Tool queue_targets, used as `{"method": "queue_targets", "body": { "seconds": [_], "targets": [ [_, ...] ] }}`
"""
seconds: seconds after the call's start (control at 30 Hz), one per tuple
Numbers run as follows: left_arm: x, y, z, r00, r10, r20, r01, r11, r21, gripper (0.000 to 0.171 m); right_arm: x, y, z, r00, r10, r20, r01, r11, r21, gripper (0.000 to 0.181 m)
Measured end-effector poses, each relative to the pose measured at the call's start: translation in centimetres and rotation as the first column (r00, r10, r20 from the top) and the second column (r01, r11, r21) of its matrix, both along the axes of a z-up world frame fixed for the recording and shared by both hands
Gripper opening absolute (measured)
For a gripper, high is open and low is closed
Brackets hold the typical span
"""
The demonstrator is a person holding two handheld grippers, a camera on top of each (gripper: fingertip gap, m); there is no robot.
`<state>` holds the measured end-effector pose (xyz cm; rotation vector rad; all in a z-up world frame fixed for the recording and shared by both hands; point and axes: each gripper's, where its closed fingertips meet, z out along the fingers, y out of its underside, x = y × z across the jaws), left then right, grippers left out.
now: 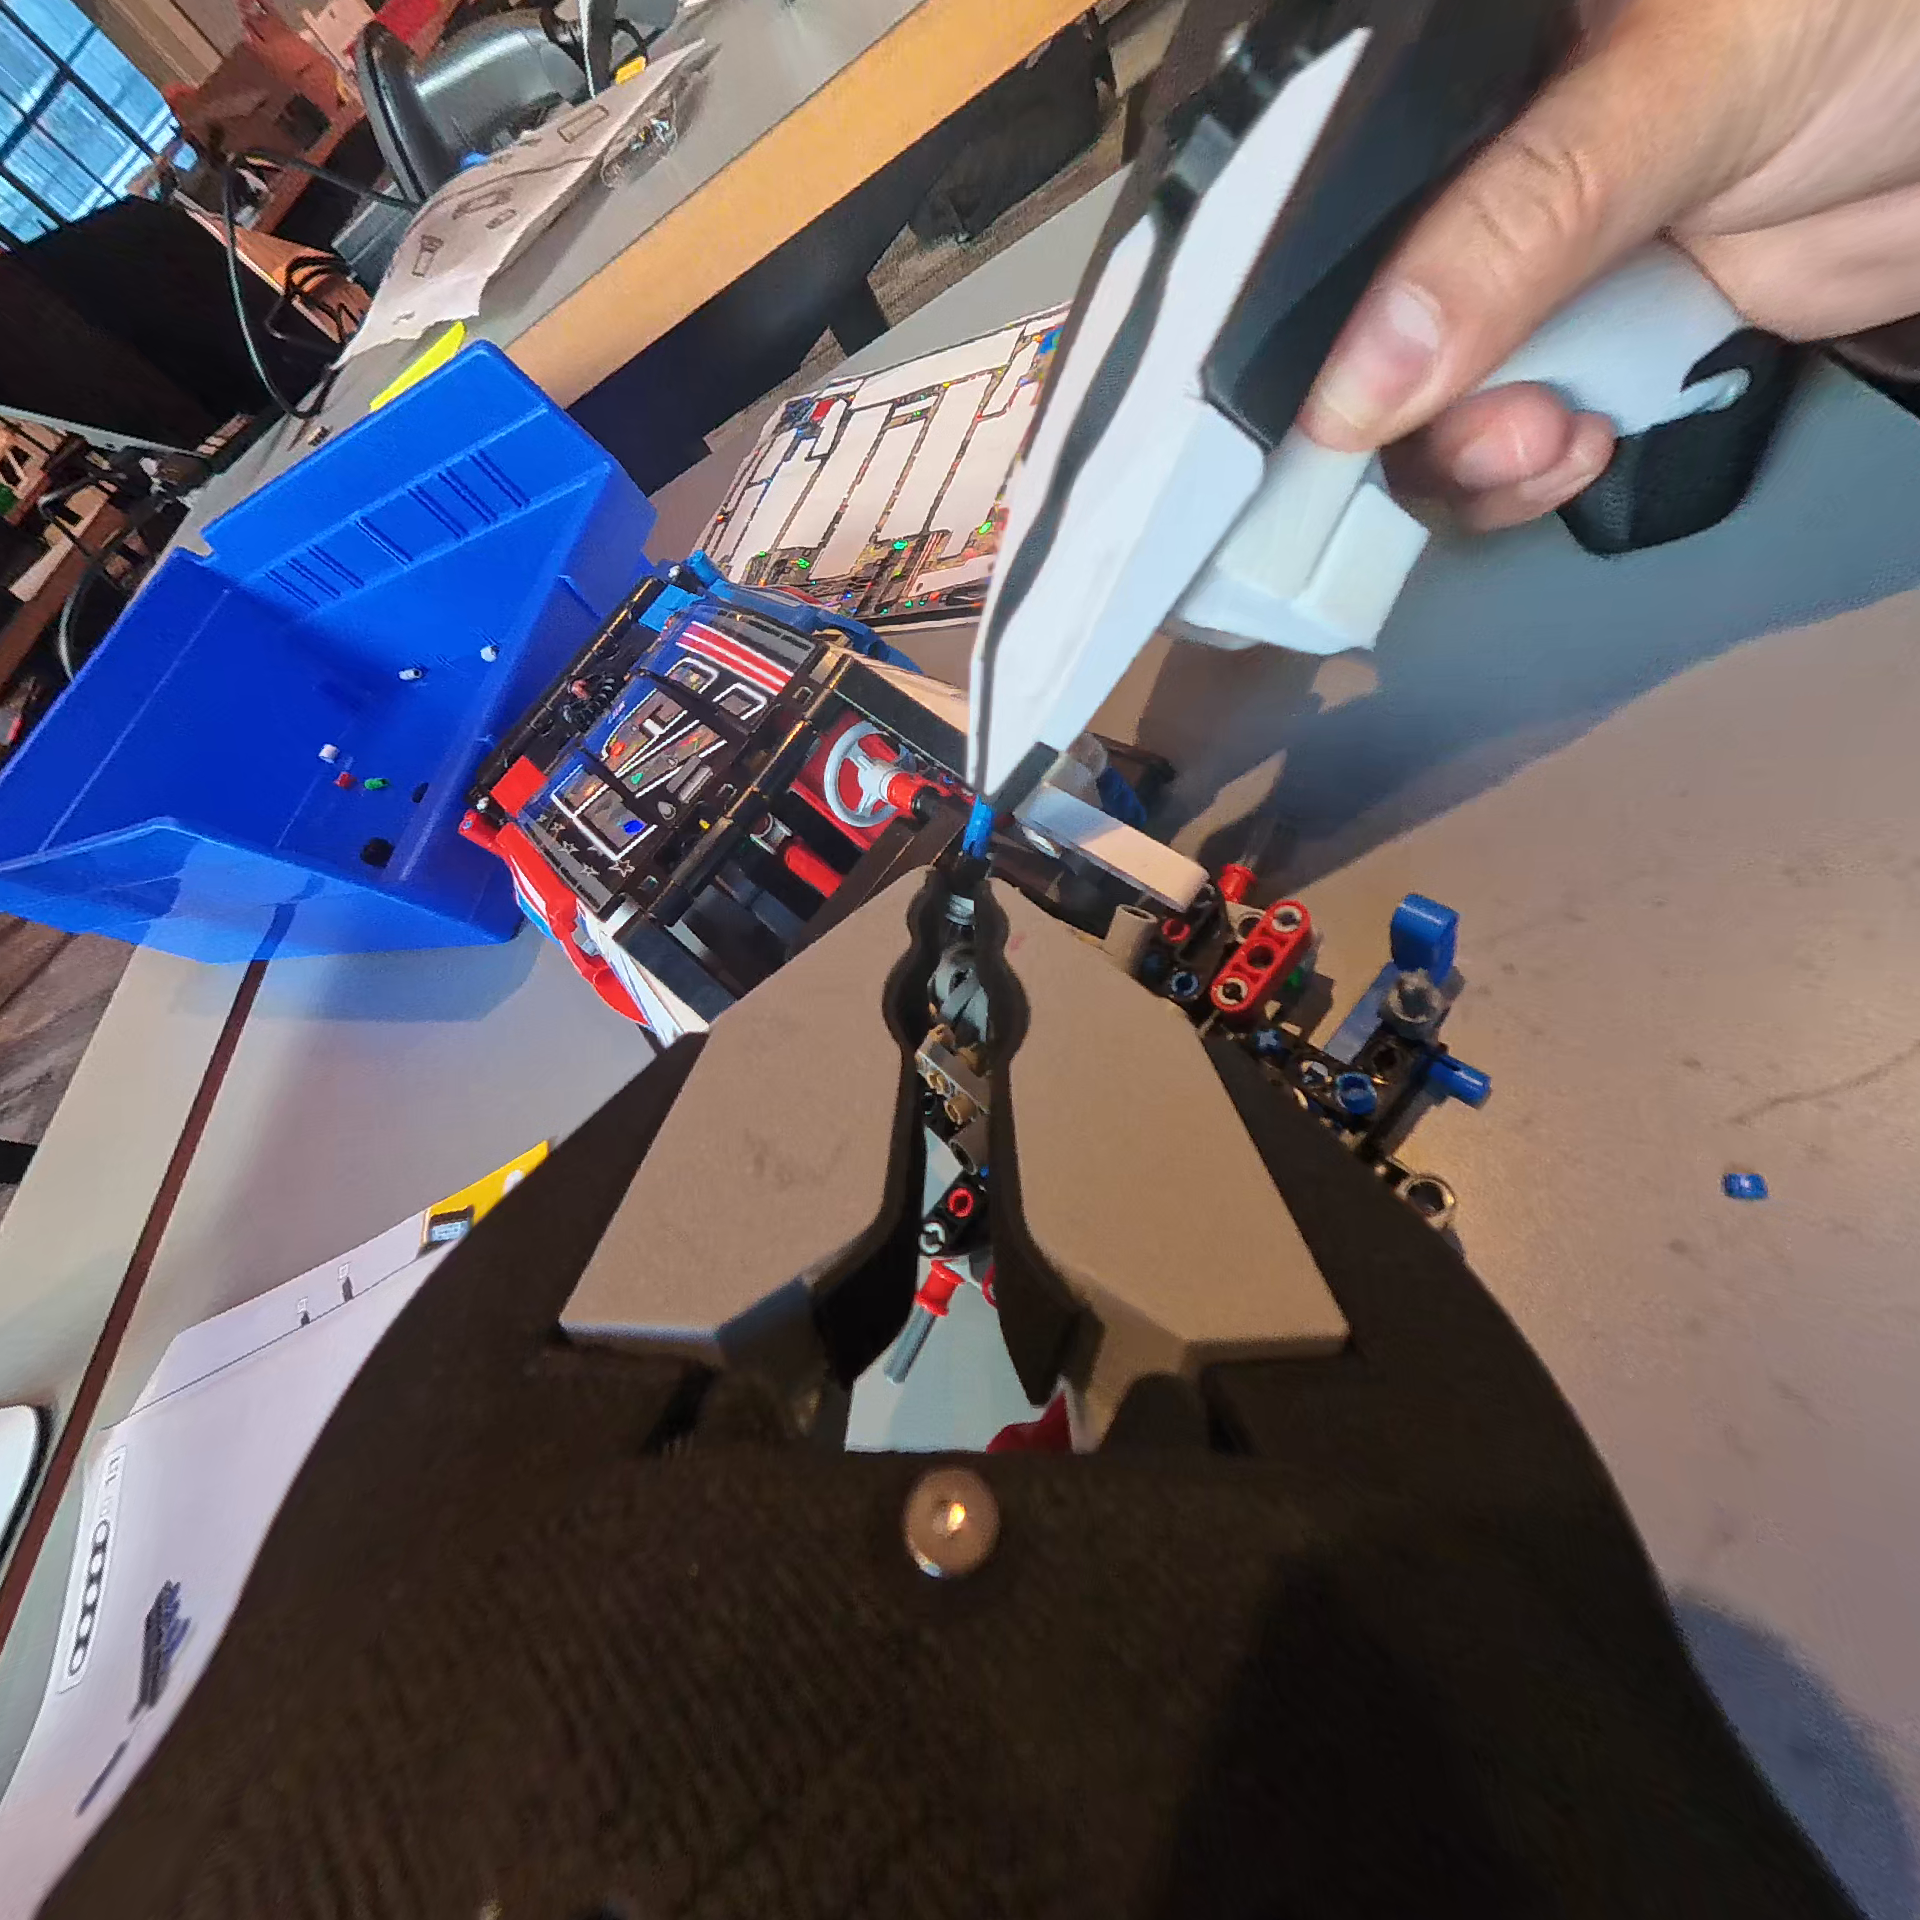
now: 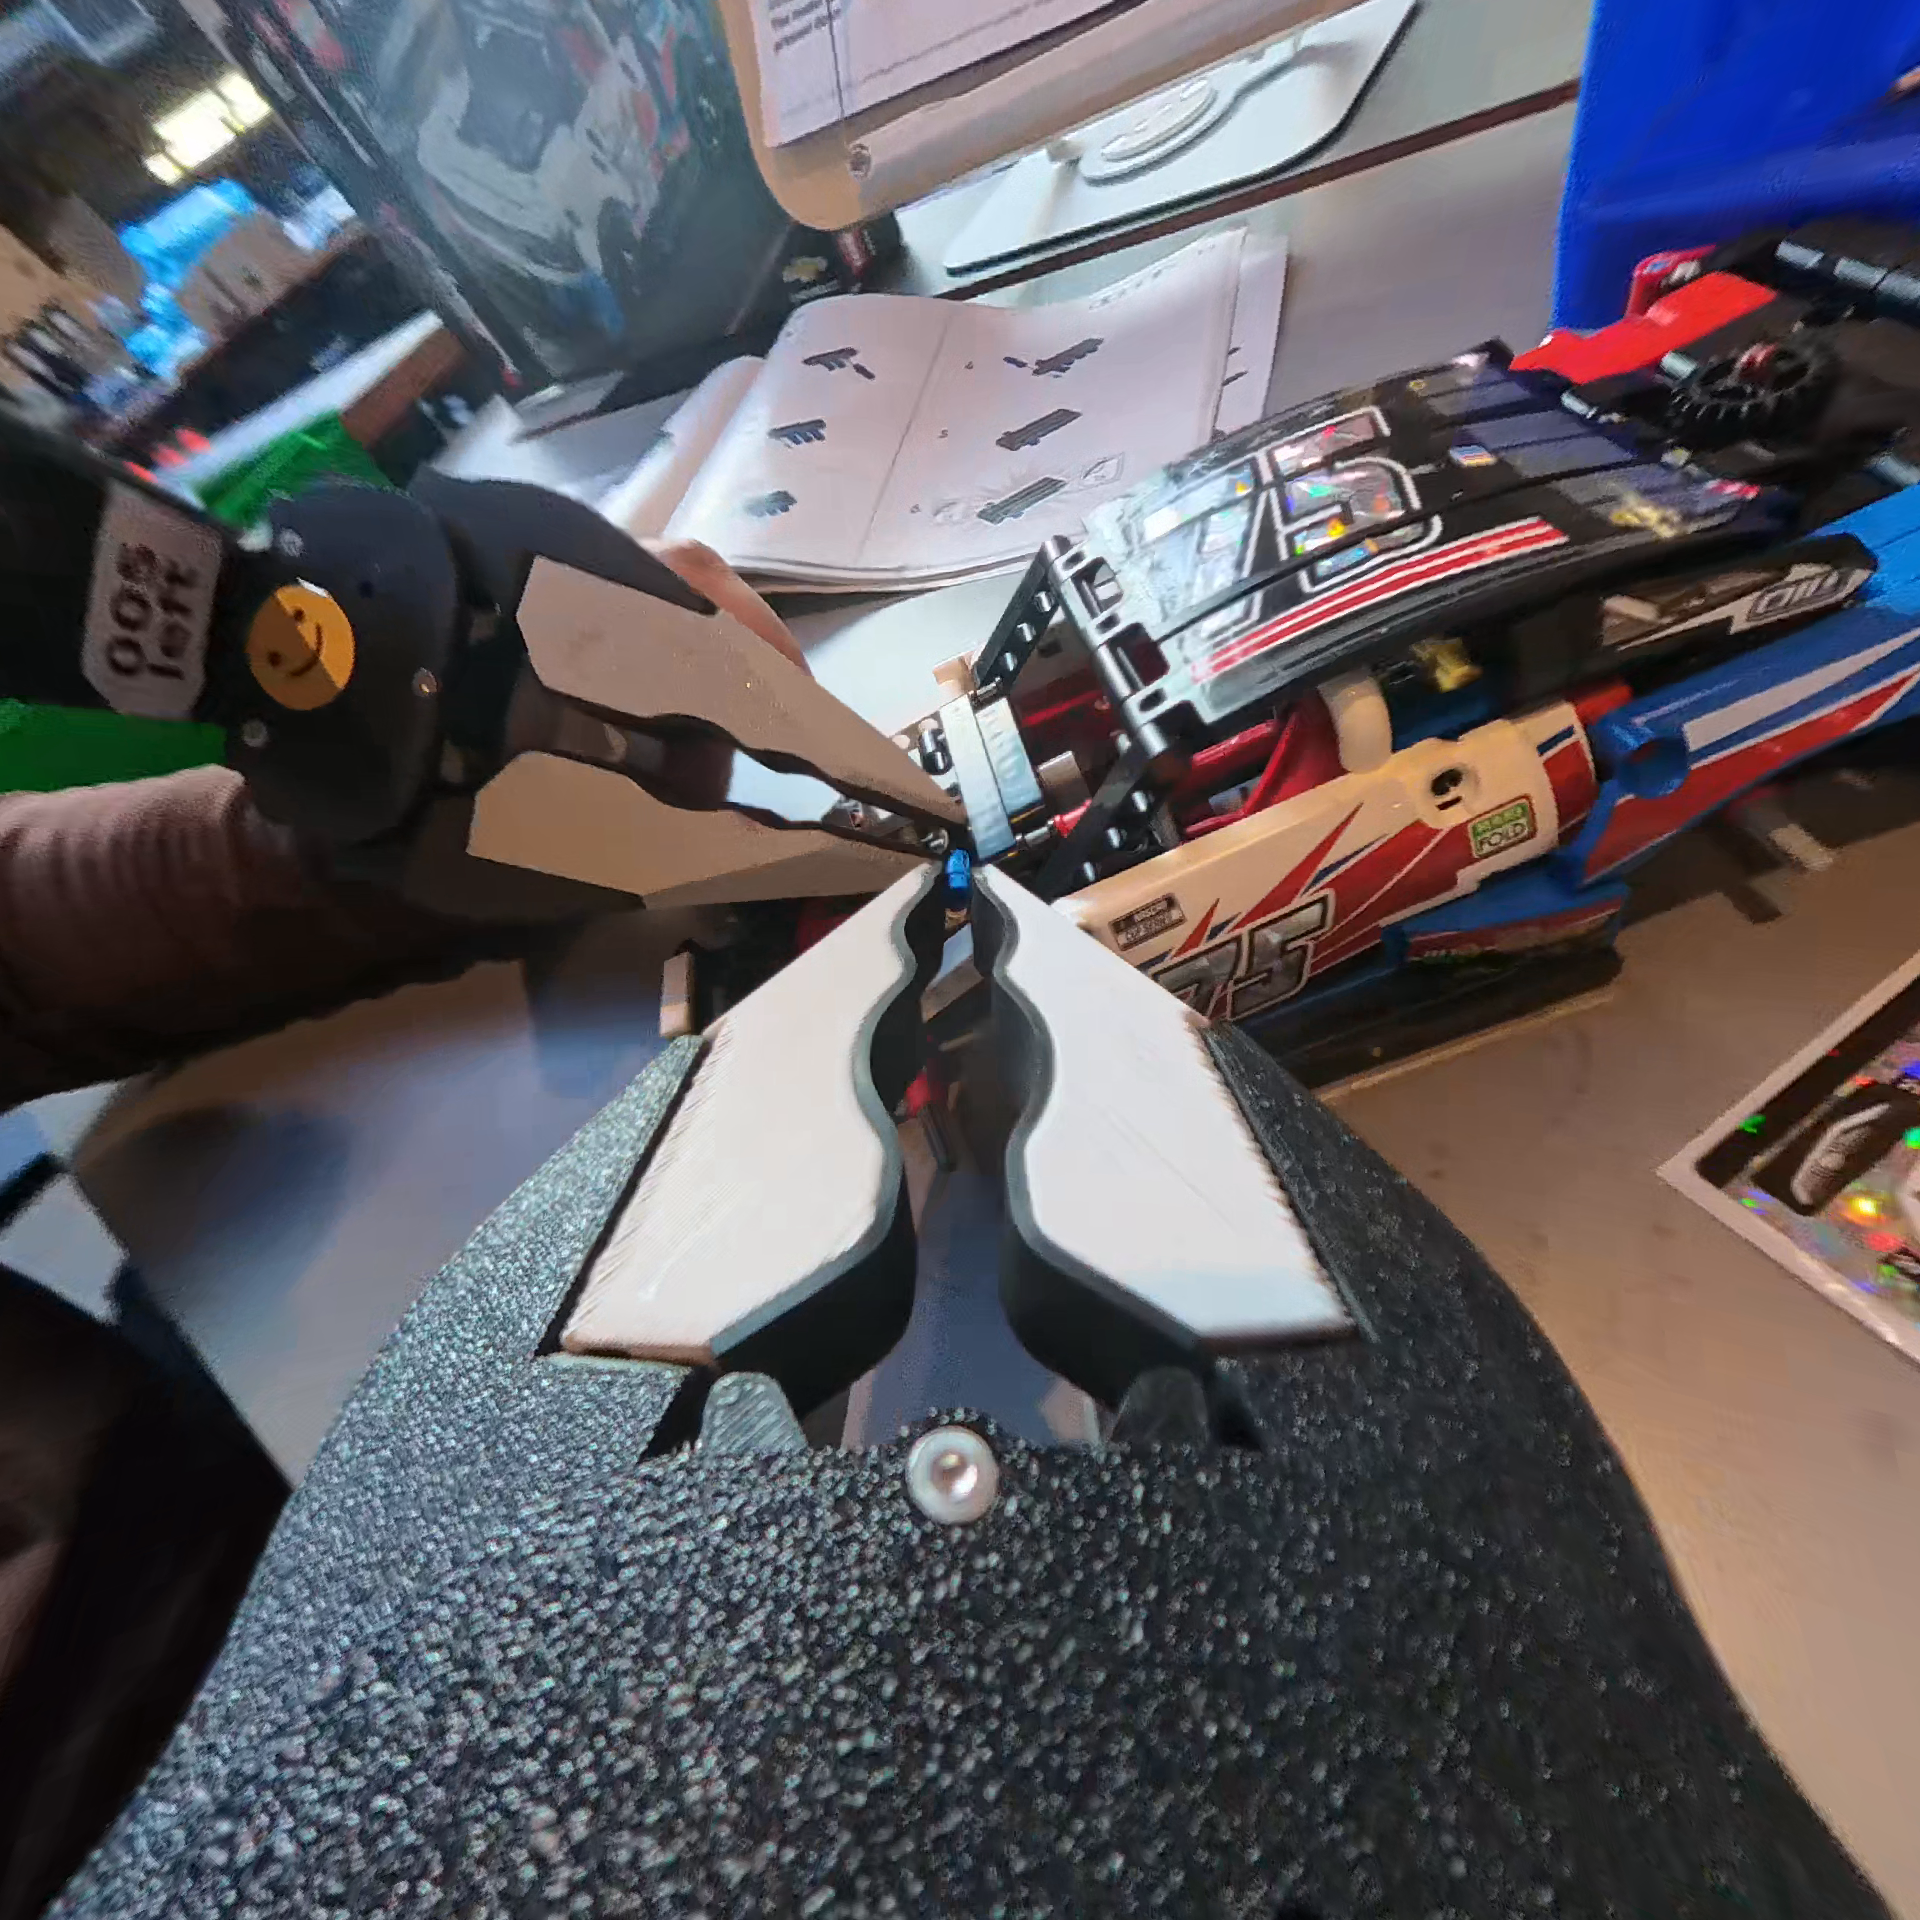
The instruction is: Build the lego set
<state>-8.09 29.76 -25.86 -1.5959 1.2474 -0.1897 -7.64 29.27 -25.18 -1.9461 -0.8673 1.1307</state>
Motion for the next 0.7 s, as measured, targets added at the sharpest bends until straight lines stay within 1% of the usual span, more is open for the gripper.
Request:
{"method": "queue_targets", "body": {
  "seconds": [0.1,0.17,0.23,0.33,0.4,0.43,0.53,0.6,0.63,0.7],
  "targets": [
    [0.01,-0.02,0.01,1.000,-0.001,0.017,0.001,1.000,-0.016,0.003,0.06,-0.22,-0.13,0.994,-0.022,0.109,0.001,0.982,0.188,0.004],
    [0.03,-0.02,0.01,1.000,-0.003,0.025,0.004,1.000,-0.027,0.003,0.08,-0.18,-0.33,0.980,-0.022,0.196,-0.045,0.943,0.330,0.005],
    [0.03,-0.01,0.01,1.000,-0.005,0.027,0.006,1.000,-0.029,0.003,0.14,-0.07,-0.45,0.968,-0.018,0.252,-0.093,0.902,0.422,0.005],
    [0.04,-0.01,0.02,1.000,-0.007,0.019,0.007,1.000,-0.017,0.003,0.20,0.04,-0.71,0.956,0.012,0.293,-0.147,0.885,0.443,0.005],
    [0.04,0.02,0.02,1.000,-0.009,0.015,0.009,1.000,-0.012,0.003,0.22,0.10,-0.63,0.937,0.056,0.344,-0.216,0.868,0.448,0.004],
    [0.04,0.03,0.02,1.000,-0.010,0.016,0.011,1.000,-0.013,0.003,0.23,0.16,-0.58,0.920,0.076,0.385,-0.263,0.848,0.461,0.004],
    [0.07,0.05,-0.01,1.000,-0.014,0.017,0.015,1.000,-0.017,0.003,0.24,0.27,-0.42,0.840,0.106,0.532,-0.413,0.760,0.502,0.004],
    [0.08,0.04,-0.03,1.000,-0.016,0.012,0.016,1.000,-0.012,0.003,0.20,0.31,-0.28,0.777,0.132,0.616,-0.504,0.717,0.482,0.004],
    [0.09,0.04,-0.04,1.000,-0.016,0.008,0.016,1.000,-0.009,0.003,0.19,0.32,-0.24,0.748,0.157,0.645,-0.536,0.716,0.447,0.004],
    [0.10,0.05,-0.05,1.000,-0.016,-0.001,0.016,1.000,0.002,0.003,0.17,0.33,-0.16,0.701,0.220,0.679,-0.571,0.743,0.350,0.004]
  ]
}}
